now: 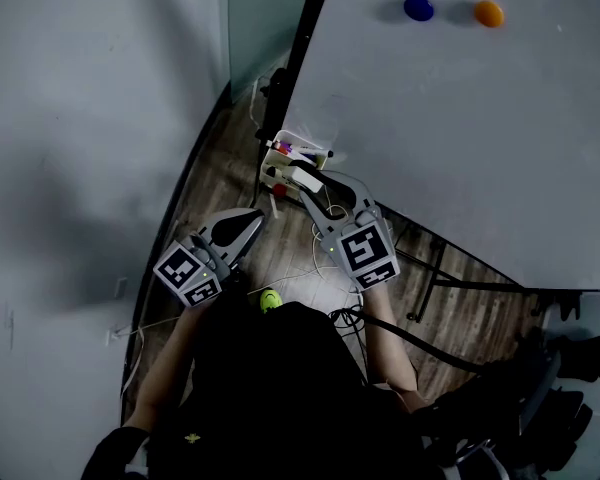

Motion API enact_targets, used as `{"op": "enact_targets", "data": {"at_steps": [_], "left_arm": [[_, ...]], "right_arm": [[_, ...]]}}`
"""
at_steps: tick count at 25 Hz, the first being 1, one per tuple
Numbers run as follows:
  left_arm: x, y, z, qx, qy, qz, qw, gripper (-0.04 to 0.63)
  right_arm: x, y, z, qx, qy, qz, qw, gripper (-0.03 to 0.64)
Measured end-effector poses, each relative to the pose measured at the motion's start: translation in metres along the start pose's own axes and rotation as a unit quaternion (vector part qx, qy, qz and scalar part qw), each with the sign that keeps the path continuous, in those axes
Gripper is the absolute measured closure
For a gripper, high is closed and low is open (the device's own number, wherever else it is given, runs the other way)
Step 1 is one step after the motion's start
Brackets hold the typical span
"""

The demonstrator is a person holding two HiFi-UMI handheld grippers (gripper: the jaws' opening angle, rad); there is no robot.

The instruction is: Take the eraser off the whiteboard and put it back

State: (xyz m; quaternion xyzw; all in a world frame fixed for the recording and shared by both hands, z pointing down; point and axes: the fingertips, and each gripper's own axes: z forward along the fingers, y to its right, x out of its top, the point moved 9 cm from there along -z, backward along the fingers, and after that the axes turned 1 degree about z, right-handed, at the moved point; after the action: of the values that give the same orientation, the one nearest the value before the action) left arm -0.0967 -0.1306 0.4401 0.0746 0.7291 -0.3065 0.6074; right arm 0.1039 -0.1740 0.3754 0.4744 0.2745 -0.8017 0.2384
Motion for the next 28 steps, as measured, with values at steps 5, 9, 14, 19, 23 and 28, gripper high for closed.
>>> {"op": "enact_targets", "data": {"at_steps": [5, 9, 14, 19, 23, 28], "left_arm": [[0.003, -0.004, -0.003, 0.001, -0.002, -0.004, 1.0000, 0.569], [0.000, -0.010, -0.005, 0.002, -0.006, -0.006, 1.0000, 0.569], [-0.003, -0.014, -0.009, 0.003, -0.015, -0.011, 0.9998, 0.569], [-0.001, -0.015, -0.011, 0.014, -0.010, -0.021, 0.9996, 0.569], [-0.003, -0.016, -0.016, 0.022, -0.012, -0.025, 0.9994, 0.569], [-0.005, -0.017, -0.019, 0.026, -0.015, -0.027, 0.9992, 0.569]], "right_arm": [[-0.006, 0.001, 0.007, 0.001, -0.010, 0.010, 1.000, 0.465], [-0.014, 0.002, 0.015, 0.003, -0.020, 0.015, 1.000, 0.465], [-0.021, 0.001, 0.022, 0.006, -0.028, 0.021, 0.999, 0.465], [-0.026, 0.001, 0.028, 0.008, -0.037, 0.019, 0.999, 0.465], [-0.029, 0.002, 0.031, 0.010, -0.041, 0.022, 0.999, 0.465], [-0.030, 0.006, 0.034, 0.011, -0.035, 0.028, 0.999, 0.465]]}}
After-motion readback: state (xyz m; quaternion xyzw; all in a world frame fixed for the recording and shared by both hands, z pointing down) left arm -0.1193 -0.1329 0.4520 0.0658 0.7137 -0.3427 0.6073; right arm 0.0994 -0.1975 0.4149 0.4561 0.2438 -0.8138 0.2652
